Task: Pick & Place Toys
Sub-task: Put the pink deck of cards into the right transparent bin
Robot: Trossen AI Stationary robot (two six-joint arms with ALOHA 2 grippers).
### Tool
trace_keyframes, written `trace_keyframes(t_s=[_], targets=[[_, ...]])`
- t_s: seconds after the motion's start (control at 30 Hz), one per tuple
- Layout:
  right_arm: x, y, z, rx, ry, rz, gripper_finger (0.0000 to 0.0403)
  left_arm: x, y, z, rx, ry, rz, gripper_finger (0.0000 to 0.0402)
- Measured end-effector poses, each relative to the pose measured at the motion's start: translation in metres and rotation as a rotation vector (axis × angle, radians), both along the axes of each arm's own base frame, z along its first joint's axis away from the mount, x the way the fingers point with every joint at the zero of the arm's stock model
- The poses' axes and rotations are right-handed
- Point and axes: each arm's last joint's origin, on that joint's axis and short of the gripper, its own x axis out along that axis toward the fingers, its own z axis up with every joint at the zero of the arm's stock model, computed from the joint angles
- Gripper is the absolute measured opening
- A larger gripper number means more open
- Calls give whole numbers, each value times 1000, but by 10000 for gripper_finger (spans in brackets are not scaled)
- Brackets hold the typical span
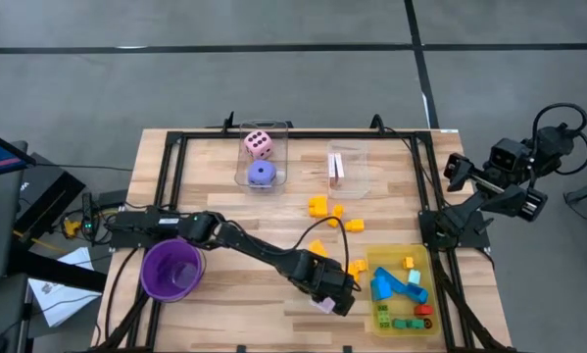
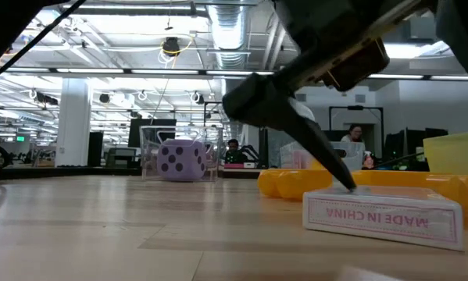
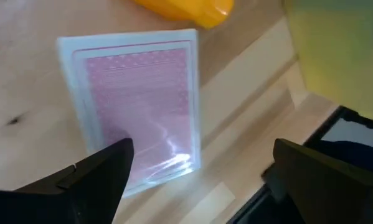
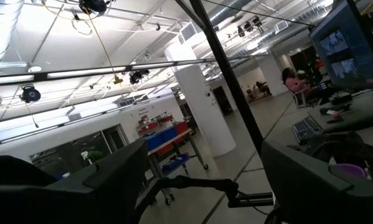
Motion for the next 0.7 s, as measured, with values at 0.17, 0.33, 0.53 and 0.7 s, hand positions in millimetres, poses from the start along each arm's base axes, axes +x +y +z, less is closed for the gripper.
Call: trace_keyframes(t_s=[0.17, 0.33, 0.53, 0.7], targets=[[0, 0, -1, -3, 8, 1, 306, -1, -2, -2, 0, 10, -15, 383], [0, 0, -1, 1, 14, 3, 306, -7, 4, -4, 78, 67, 12, 383], [0, 0, -1, 10, 19, 7, 306, -10, 11, -5, 119, 119, 30, 383], [0, 0, -1, 16, 23, 10, 306, -22, 17, -7, 209, 229, 71, 383]])
